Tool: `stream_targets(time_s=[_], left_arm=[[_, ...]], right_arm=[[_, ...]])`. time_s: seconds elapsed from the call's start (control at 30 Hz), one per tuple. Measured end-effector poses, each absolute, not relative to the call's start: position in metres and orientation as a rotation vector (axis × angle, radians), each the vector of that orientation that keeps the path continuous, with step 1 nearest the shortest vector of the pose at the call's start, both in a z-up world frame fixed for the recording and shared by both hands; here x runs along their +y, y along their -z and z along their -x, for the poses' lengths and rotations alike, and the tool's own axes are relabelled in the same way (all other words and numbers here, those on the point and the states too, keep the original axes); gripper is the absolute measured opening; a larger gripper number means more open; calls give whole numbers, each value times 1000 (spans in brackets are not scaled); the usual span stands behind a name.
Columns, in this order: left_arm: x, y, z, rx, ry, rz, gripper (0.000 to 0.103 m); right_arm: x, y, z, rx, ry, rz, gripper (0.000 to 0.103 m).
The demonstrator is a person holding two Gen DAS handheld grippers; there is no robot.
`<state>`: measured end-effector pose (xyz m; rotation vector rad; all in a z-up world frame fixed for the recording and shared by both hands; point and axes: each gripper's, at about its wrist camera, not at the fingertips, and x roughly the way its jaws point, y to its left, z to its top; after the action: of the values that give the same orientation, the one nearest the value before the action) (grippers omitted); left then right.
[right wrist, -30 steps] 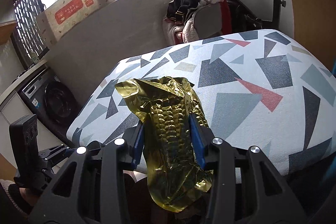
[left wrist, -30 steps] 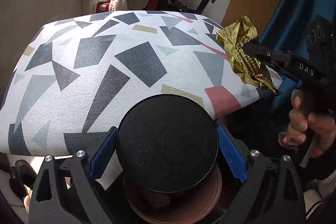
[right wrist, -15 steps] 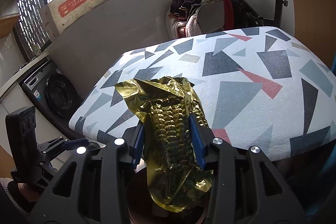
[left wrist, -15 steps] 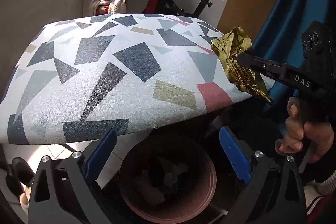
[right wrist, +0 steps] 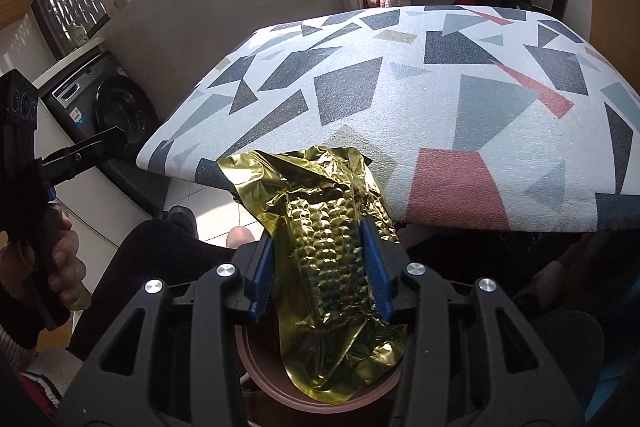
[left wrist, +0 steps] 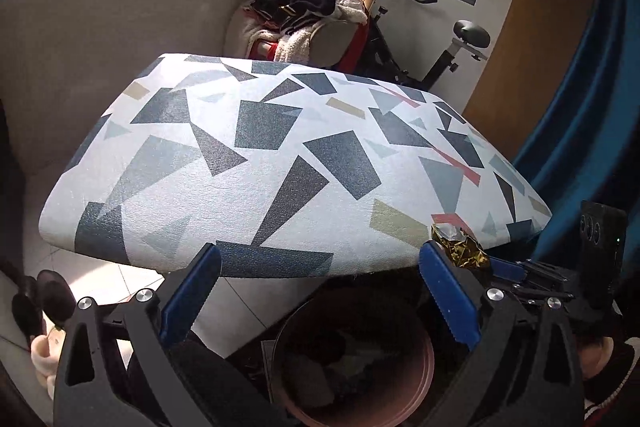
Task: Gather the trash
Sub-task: 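Carry the black lid and gold wrapper down over the bin with both grippers, then open the left gripper to drop the lid while the right gripper releases the wrapper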
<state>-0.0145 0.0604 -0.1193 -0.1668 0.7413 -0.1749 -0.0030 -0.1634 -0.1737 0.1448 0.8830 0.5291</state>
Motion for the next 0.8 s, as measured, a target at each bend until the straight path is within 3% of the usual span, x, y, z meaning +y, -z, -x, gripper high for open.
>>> stream_targets(time_s=[0.57, 0.63, 0.8], left_arm=[[66, 135, 17, 776, 163, 183, 97], [66, 136, 17, 781, 164, 181, 97], [65, 136, 17, 777, 173, 178, 97]], right_arm=[[-137, 192, 7, 973, -565, -45, 49], [-136, 194, 6, 979, -553, -34, 65], [-138, 195, 4, 981, -517, -24, 88]])
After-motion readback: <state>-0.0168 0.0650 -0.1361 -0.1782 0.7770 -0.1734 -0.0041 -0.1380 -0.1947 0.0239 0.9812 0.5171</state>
